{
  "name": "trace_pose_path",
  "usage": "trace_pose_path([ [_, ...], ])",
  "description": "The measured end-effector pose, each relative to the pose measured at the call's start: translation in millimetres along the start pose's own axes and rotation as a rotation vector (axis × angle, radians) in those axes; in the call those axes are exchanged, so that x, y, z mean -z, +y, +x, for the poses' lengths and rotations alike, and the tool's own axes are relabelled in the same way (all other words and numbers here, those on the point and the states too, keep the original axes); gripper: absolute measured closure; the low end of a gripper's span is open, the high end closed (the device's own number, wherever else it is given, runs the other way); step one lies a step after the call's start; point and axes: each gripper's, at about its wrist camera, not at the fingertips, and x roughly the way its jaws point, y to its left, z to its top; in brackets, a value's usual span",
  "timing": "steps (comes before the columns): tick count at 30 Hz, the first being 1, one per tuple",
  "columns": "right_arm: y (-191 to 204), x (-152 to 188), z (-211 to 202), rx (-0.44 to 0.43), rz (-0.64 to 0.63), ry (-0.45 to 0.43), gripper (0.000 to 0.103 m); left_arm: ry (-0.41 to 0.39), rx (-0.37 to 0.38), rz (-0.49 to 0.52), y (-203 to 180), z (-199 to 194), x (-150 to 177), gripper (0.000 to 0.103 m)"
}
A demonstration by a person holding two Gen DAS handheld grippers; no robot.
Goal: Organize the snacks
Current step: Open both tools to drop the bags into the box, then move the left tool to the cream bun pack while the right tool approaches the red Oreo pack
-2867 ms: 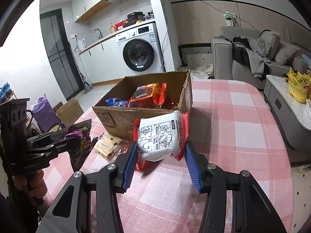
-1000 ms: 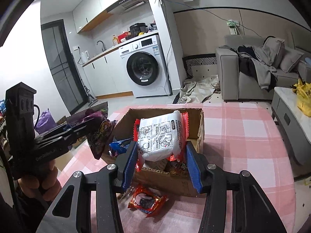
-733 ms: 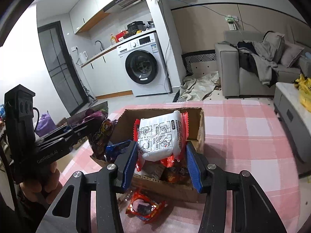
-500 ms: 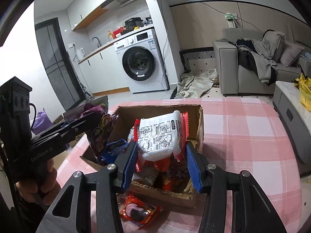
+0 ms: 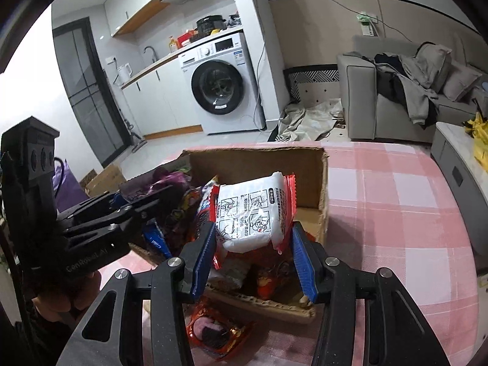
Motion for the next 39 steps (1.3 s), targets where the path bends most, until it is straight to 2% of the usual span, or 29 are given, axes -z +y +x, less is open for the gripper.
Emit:
trace_pose_path([
  [6, 3.4, 7.0, -6.4, 0.01, -0.032, 0.009, 0.05, 0.002, -0.023, -0.008, -7.9, 4.4, 4.0, 0.061],
  [8, 3.5, 12.2, -13.0, 0.024, -0.036, -0.003, 0.044, 0.011, -0.021, -0.006, -8.8, 3.0, 4.7, 0.059],
  [10, 0.7, 15.0, -18.7, 0.016, -0.031, -0.013, 0.041, 0.01, -0.029, 0.001, -11.0, -0.8, 5.5, 0.052],
  [12, -0.8, 16.9, -25.3, 0.016, -0.029, -0.024, 0.041, 0.003, -0.035, 0.001, -12.8, -6.5, 7.0, 0.032],
  [14, -0.1, 19.4, -31.3, 0.019, -0.03, -0.034, 0.034, -0.012, -0.031, -0.004, -9.8, -21.1, 8.9, 0.02],
  [16, 0.0, 22.0, -37.7, 0.026, -0.028, -0.044, 0.024, -0.02, -0.025, -0.002, -8.6, -36.3, 11.8, 0.019],
  [17, 0.2, 23.1, -40.6, 0.024, -0.028, -0.048, 0.022, -0.018, -0.029, -0.002, -7.6, -41.9, 13.1, 0.016],
  [21, -3.2, 26.9, -54.3, 0.021, 0.013, -0.088, 0.003, -0.047, -0.075, -0.027, -2.5, -68.6, 20.4, 0.001],
  [25, -7.6, 32.9, -63.4, 0.005, 0.052, -0.108, 0.001, -0.072, -0.072, -0.046, 7.0, -97.5, 30.8, 0.001],
  [28, -6.4, 38.1, -68.2, 0.013, 0.052, -0.111, 0.001, -0.097, -0.101, -0.064, 12.8, -118.4, 43.0, 0.001],
  [39, 4.3, 56.8, -80.7, 0.001, 0.069, -0.138, 0.0, -0.082, -0.142, -0.052, 18.9, -155.6, 83.4, 0.001],
])
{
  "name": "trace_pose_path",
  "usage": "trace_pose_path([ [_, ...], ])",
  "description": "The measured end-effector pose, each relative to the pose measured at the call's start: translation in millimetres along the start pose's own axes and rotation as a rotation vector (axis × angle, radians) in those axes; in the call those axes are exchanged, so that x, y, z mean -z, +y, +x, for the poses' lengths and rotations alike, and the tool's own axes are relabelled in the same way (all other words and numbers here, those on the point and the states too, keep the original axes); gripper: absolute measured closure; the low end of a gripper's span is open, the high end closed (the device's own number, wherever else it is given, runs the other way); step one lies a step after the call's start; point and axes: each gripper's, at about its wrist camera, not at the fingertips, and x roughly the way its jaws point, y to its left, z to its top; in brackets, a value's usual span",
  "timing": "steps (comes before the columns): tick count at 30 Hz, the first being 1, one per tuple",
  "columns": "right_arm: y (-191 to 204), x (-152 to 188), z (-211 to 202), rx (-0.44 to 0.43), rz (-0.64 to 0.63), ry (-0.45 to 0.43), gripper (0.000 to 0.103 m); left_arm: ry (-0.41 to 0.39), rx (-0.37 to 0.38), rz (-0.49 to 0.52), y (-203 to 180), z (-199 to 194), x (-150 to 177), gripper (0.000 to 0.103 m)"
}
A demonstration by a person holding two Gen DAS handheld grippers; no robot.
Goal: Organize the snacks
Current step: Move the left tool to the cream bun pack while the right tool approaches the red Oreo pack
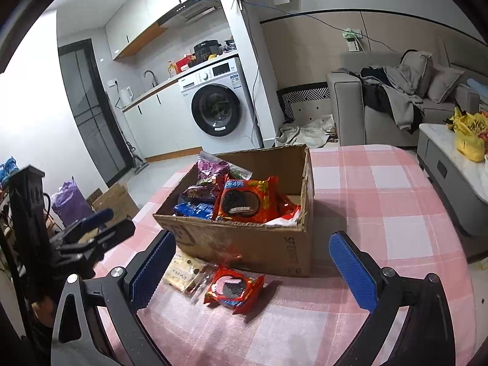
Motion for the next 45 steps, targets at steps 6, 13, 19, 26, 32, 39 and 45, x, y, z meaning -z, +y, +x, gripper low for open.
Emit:
trace_pose_path([
  [6, -1.2, 13.9, -1.4, 0.012, -0.003, -0.019, 0.0, 0.006, -0.009, 0.007, -0.8, -5.2, 20.7, 0.001],
  [13, -1.4, 27.1, 8.7, 0.013, -0.025, 0.004, 0.0, -0.006, -0.016, 0.029, -3.2, 3.7, 32.5, 0.001],
  [19, 3.9, 34.8, 18.7, 0.021, -0.062, 0.027, 0.0, 0.015, -0.027, 0.039, -0.7, 14.3, 40.1, 0.001],
  [26, 6.3, 43.4, 34.0, 0.025, -0.071, 0.074, 0.0, 0.038, -0.039, 0.059, 0.8, 28.1, 48.1, 0.001],
  [32, 11.3, 48.5, 53.2, 0.033, -0.093, 0.149, 0.0, 0.049, -0.035, 0.048, 2.6, 33.4, 48.6, 0.001],
  [39, 18.4, 55.1, 81.2, 0.059, -0.112, 0.25, 0.0, 0.068, -0.058, 0.041, 3.4, 39.9, 49.2, 0.001],
  [45, 28.3, 61.8, 109.4, 0.083, -0.144, 0.332, 0.0, 0.069, -0.058, 0.016, 7.9, 41.1, 51.1, 0.001],
])
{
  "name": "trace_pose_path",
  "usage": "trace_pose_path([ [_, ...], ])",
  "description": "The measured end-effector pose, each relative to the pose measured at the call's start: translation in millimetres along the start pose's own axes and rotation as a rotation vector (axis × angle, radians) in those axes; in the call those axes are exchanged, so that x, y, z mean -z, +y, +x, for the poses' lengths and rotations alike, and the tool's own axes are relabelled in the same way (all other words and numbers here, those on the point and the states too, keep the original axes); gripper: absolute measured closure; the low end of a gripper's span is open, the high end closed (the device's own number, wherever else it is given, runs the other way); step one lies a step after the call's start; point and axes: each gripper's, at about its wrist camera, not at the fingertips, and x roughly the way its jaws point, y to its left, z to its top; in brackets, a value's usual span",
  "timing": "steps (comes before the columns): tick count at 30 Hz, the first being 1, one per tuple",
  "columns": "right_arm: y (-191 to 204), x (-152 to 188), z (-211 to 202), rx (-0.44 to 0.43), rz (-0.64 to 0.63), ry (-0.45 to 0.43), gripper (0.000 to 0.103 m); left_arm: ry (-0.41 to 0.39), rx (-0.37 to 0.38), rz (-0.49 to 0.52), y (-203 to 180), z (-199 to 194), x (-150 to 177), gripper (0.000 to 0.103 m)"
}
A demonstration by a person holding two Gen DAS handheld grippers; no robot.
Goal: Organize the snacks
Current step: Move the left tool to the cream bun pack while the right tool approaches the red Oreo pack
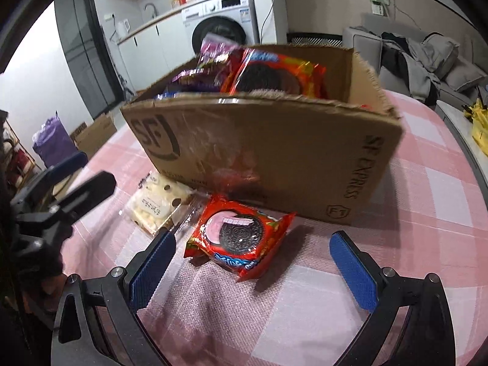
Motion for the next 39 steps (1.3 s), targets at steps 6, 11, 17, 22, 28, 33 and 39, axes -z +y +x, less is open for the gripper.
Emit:
trace_pose_path([
  [6, 4.4, -4.3, 21.1, 0.036, -0.001, 0.048, 0.0, 0.035, 0.004, -0.038, 10.0, 6.0, 2.2, 0.001],
  [11, -8.2, -3.6, 23.1, 0.037, 0.026, 0.063, 0.0, 0.053, -0.003, -0.028, 8.5, 11.2, 3.9, 0.001],
  [17, -20.9, -4.4, 24.0, 0.029, 0.037, 0.067, 0.001, 0.083, -0.008, -0.014, 6.6, 18.3, 6.4, 0.001],
  [22, -2.8, -1.1, 33.4, 0.106, -0.042, 0.076, 0.0, 0.096, -0.006, -0.009, 5.8, 21.9, 7.5, 0.001],
  [28, -0.3, -3.3, 37.2, 0.101, -0.048, 0.088, 0.0, 0.129, 0.006, 0.004, 3.7, 31.0, 8.2, 0.001],
  [33, 0.3, -0.3, 31.7, 0.092, -0.057, 0.067, 0.005, 0.176, 0.018, 0.01, 2.5, 42.3, 8.7, 0.001],
  [39, 3.4, 2.9, 18.0, 0.042, -0.081, 0.031, 0.037, 0.217, 0.039, 0.063, -7.2, 52.3, 12.3, 0.001],
])
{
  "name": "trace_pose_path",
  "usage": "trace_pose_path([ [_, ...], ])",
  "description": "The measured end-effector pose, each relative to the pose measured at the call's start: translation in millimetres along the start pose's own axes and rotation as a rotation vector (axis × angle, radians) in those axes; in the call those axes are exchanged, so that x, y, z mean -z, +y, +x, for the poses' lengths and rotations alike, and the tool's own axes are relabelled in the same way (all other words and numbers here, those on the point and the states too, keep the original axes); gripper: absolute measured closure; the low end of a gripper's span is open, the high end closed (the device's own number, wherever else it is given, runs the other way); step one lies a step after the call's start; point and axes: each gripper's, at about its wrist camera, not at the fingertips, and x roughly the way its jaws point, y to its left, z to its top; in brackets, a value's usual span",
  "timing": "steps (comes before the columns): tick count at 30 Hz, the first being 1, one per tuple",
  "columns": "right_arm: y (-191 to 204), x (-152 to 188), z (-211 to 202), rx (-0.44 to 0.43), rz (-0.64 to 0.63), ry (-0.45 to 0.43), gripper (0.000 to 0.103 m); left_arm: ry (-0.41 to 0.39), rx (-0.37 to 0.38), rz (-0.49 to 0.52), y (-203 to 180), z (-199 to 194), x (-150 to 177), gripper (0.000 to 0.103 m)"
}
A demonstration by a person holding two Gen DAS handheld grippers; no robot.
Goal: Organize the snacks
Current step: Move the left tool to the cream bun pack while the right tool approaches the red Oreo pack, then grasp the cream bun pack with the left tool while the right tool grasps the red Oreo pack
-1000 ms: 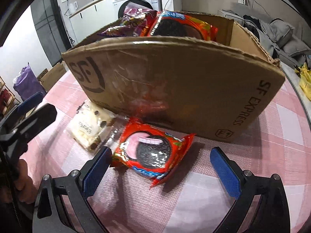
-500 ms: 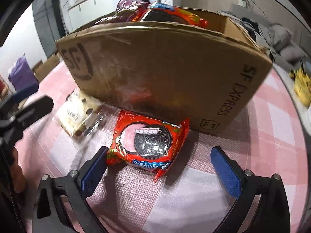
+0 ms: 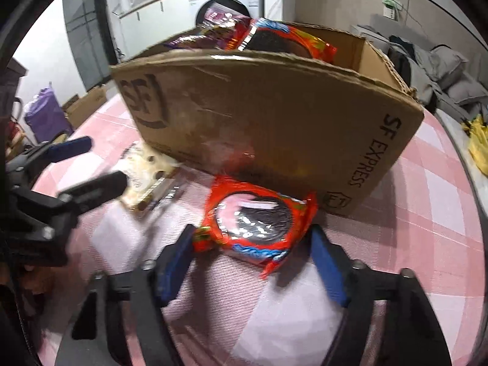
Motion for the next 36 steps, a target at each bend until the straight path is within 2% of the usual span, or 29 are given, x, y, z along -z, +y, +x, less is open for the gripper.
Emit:
trace_pose_path([
  [4, -4.2, 6.8, -9.5, -0.02, 0.011, -0.017, 0.054, 0.031, -0.001, 0.018, -3.7, 7.1, 0.1, 0.001],
  [8, -2.1, 16.8, -20.9, -0.045, 0.013, -0.012, 0.056, 0.056, -0.012, 0.015, -5.4, 12.6, 0.6, 0.001],
  [13, -3.0, 20.4, -26.6, -0.063, -0.021, 0.015, 0.056, 0.116, 0.012, -0.028, -4.6, 23.8, 2.0, 0.001],
  [20, -9.5, 29.6, -30.1, -0.078, -0.031, 0.034, 0.056, 0.163, -0.021, 0.014, -12.7, 37.4, 1.8, 0.001],
  [23, -9.6, 29.6, -30.9, -0.082, -0.034, 0.036, 0.054, 0.167, -0.024, 0.043, -17.0, 42.7, 0.6, 0.001],
  [32, 2.3, 31.3, -26.2, -0.05, -0.076, 0.044, 0.044, 0.161, -0.013, 0.047, -14.0, 44.0, 1.5, 0.001],
  [34, 3.7, 31.0, -25.3, -0.052, -0.072, 0.047, 0.04, 0.16, -0.008, 0.048, -14.8, 41.3, 2.4, 0.003],
  [36, 5.7, 29.8, -25.5, -0.066, -0.06, 0.049, 0.035, 0.148, 0.002, 0.056, -16.3, 37.6, 2.8, 0.016],
])
